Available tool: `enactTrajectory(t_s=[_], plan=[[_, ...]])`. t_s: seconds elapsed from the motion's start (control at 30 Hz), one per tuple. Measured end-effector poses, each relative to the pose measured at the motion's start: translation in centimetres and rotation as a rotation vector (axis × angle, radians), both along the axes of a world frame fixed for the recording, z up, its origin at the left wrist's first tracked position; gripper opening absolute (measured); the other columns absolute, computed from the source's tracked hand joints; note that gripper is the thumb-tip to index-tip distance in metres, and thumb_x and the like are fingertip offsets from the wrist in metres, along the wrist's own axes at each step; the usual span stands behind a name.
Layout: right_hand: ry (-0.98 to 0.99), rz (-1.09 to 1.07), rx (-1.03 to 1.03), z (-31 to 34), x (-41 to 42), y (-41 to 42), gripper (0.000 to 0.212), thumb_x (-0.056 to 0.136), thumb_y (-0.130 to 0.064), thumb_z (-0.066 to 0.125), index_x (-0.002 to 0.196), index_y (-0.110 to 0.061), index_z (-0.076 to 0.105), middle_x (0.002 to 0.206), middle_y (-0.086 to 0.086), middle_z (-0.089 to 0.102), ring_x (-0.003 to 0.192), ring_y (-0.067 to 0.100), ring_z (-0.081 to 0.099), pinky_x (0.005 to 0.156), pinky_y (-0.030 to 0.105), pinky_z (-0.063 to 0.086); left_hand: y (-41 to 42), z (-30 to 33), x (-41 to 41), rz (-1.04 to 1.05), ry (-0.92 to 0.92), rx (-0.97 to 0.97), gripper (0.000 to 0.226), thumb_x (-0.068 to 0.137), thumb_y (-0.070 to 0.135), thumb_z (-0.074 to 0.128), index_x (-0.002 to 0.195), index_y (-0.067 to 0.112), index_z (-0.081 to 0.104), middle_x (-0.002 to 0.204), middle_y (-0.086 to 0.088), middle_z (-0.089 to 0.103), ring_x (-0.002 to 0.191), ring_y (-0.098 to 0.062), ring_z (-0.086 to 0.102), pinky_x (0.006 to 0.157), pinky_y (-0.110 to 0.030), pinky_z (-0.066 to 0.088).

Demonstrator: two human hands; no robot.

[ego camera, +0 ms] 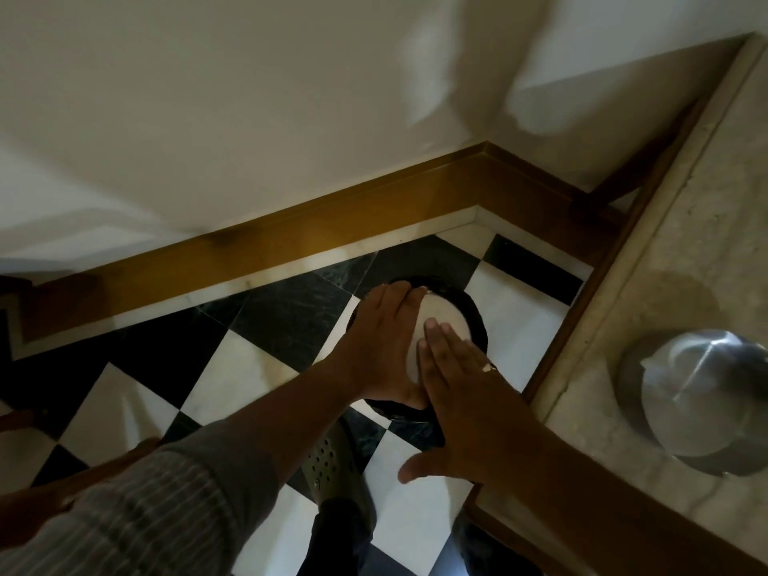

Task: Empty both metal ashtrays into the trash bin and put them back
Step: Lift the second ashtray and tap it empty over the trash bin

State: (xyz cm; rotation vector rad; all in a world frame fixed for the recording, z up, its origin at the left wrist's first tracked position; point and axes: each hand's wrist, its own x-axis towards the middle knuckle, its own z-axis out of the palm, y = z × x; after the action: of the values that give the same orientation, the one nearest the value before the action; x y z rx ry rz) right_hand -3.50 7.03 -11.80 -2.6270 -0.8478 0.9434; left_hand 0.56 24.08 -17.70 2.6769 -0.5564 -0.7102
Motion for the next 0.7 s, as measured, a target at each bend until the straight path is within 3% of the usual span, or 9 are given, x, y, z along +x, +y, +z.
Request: enactTrajectory(t_s=[0.13,0.27,0.4,0.5,0.63,0.7], plan=[[-0.129,-0.091,0.149,0.0,0.5,0.4,0.133,0.061,-0.095,0.038,0.151,0.0,0.014,0.161,0.022,0.008,0.15,0.036,0.005,0.121,0.049,0.015,0.1,-0.1,-0.1,-0.015,0.011,-0.059,0.132,0.053,0.082,0.069,0.156,0.016,0.017,0.163,-0.008,0.02,0.151,-0.027,0.011,0.125,-0.044,0.006],[-0.016,0.028,-0.003,-0.4,0.1,0.4,0.136,0.06,-0.096,0.036,0.153,-0.003,0.0,0.161,0.019,-0.01,0.149,0.036,-0.004,0.121,0.053,0.006,0.2,-0.3,-0.7,0.025,0.013,-0.077,0.135,0.053,0.077,0.076,0.154,0.007,0.021,0.161,-0.012,0.023,0.15,-0.027,0.015,0.125,-0.039,0.006],[-0.1,-0.076,0.098,0.2,0.1,0.4,0.132,0.061,-0.095,0.038,0.15,0.001,0.022,0.16,0.023,0.014,0.149,0.036,0.011,0.121,0.05,0.014,0.1,-0.2,-1.0,0.019,-0.027,-0.114,0.129,0.056,0.078,0.073,0.153,0.007,0.027,0.16,-0.012,0.028,0.15,-0.028,0.019,0.125,-0.04,0.005],[-0.067,-0.015,-0.003,0.1,-0.3,0.0,0.133,0.06,-0.095,0.039,0.151,0.0,0.019,0.16,0.021,0.009,0.148,0.039,0.013,0.119,0.054,0.015,0.1,0.1,-0.5,0.053,0.011,-0.128,0.136,0.051,0.074,0.08,0.152,0.003,0.023,0.161,-0.013,0.023,0.149,-0.026,0.017,0.123,-0.027,-0.004],[-0.122,-0.094,0.035,0.2,0.1,-0.6,0.129,0.061,-0.094,0.038,0.148,0.001,0.027,0.157,0.024,0.022,0.146,0.037,0.019,0.118,0.052,0.022,-0.1,0.6,0.2,0.082,-0.012,-0.18,0.134,0.048,0.074,0.08,0.15,0.005,0.027,0.158,-0.014,0.03,0.147,-0.029,0.021,0.122,-0.029,0.001],[-0.129,-0.051,0.03,-0.1,0.3,-0.6,0.13,0.061,-0.094,0.038,0.15,0.0,0.019,0.16,0.022,0.013,0.148,0.037,0.013,0.118,0.052,0.021,0.0,0.6,0.7,0.076,-0.001,-0.181,0.135,0.048,0.072,0.08,0.151,0.005,0.025,0.158,-0.014,0.029,0.147,-0.029,0.021,0.121,-0.028,0.001]])
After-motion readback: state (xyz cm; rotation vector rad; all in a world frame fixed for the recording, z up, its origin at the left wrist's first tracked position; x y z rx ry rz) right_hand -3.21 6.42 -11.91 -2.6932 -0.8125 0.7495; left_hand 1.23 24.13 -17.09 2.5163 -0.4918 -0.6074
